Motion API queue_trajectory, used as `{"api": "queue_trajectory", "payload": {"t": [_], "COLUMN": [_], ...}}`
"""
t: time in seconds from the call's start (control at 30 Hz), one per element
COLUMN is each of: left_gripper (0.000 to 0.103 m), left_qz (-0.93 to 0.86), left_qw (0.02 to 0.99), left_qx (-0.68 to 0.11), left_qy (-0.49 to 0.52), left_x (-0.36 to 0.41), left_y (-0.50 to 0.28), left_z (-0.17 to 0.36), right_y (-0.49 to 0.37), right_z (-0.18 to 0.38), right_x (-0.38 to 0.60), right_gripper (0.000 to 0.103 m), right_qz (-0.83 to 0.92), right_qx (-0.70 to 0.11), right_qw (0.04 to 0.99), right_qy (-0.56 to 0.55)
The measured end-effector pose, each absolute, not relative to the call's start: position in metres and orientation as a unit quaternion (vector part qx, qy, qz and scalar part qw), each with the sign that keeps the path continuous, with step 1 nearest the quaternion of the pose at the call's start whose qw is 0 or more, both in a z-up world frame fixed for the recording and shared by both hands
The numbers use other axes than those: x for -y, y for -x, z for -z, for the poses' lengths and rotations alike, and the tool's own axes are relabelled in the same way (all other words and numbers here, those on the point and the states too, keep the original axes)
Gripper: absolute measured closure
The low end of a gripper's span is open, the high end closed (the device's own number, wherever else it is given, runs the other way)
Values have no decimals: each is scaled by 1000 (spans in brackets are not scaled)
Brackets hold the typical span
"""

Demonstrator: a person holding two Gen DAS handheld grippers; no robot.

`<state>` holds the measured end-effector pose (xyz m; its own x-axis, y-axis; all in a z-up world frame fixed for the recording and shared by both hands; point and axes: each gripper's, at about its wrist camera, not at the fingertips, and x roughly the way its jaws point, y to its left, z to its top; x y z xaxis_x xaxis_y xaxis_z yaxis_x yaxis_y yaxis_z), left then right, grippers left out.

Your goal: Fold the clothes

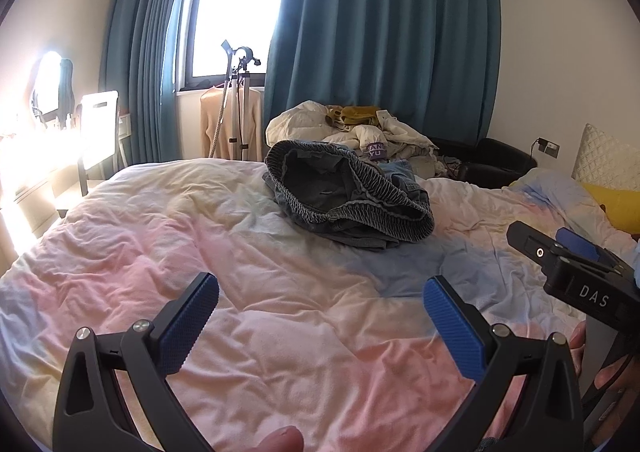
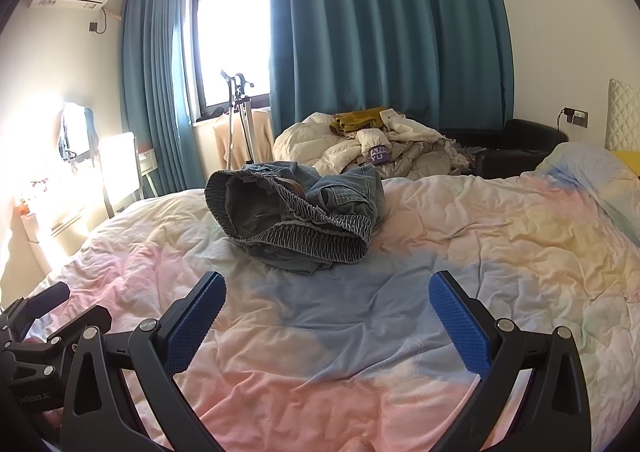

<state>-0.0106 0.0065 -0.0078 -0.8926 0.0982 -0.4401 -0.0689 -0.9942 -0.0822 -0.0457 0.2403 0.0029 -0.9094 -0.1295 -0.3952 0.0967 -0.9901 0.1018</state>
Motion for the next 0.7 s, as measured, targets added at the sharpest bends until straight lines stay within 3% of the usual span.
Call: {"api": "queue_trajectory", "payload": {"t": [0.7], "left_gripper": [0], "left_qz": [-970], "left_qw": [22], "left_qx": [5], "left_qy": [243], "left_x": [-9], "left_y": [34], "left_z": [-8], "right_y": [52], "right_z": [0], "right_x": [-245], "right_gripper": [0], "right_qz": [974], "right_qx": [55], "right_qw": [60], "right_qy": [-211]}}
